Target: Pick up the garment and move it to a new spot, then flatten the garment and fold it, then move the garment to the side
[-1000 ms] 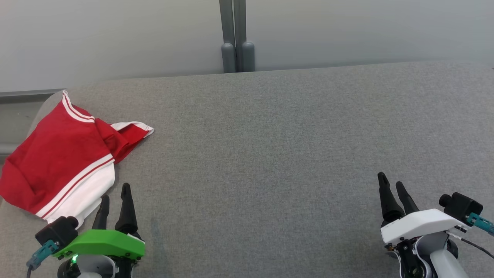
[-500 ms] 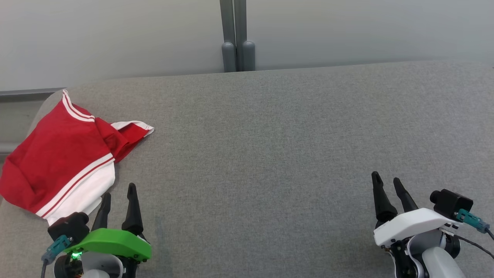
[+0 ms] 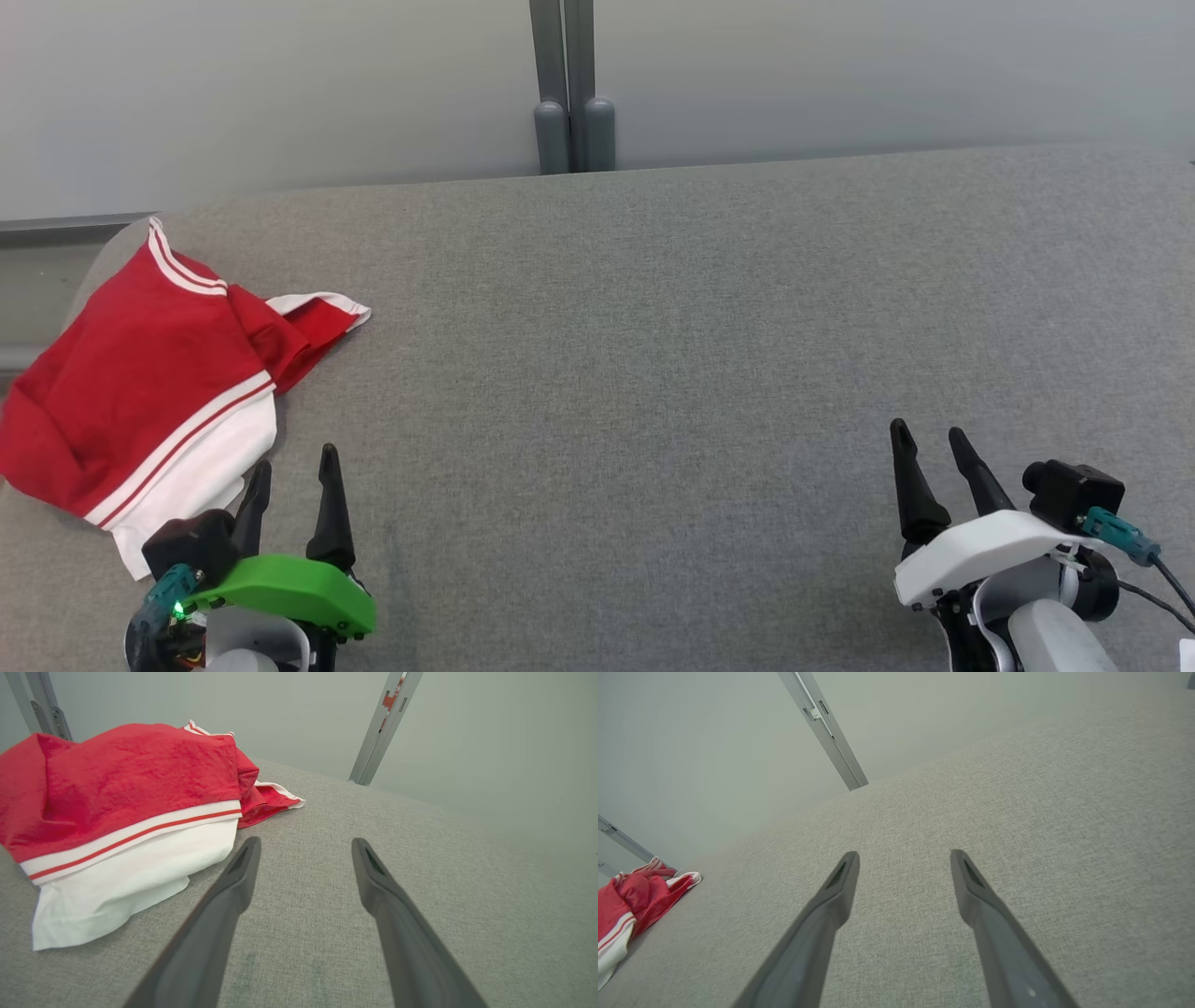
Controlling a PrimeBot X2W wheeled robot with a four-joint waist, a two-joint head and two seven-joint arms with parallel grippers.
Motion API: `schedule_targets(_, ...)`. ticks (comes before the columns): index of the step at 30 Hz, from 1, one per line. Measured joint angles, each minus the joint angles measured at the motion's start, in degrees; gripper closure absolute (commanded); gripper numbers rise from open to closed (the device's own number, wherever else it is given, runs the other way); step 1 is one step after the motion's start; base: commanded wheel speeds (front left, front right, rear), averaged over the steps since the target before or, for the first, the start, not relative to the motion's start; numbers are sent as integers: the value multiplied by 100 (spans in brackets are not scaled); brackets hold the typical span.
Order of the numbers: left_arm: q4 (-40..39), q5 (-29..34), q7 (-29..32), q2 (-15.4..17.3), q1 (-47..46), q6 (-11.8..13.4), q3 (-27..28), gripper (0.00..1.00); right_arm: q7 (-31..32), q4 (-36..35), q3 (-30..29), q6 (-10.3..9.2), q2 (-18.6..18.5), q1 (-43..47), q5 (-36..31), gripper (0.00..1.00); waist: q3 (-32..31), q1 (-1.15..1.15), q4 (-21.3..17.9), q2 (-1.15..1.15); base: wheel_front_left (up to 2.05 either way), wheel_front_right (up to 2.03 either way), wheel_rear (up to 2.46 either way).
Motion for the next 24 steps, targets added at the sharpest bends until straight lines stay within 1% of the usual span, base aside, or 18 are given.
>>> schedule_targets(24, 102, 1244, -291, 18, -12, 91, -1, 0, -292, 77, 76, 0, 23, -31, -1261, 0, 3, 0, -22, 0, 0, 0, 0)
